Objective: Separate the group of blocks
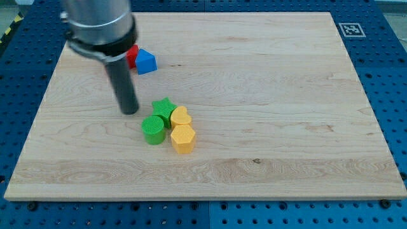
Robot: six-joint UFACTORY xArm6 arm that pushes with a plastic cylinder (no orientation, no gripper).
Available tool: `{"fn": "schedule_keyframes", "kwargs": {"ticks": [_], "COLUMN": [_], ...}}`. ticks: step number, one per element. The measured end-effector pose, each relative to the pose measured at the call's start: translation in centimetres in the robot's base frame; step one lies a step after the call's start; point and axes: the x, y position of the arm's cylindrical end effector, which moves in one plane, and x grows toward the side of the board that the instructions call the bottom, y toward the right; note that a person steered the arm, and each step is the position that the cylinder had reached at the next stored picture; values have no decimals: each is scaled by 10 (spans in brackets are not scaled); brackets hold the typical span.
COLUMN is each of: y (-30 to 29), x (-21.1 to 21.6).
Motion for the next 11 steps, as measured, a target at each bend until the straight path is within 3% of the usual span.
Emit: {"fn": "schedule_keyframes", "kwargs": {"ticks": [3, 5, 11], "y": [45, 93, 113], "x": [77, 78, -59]}}
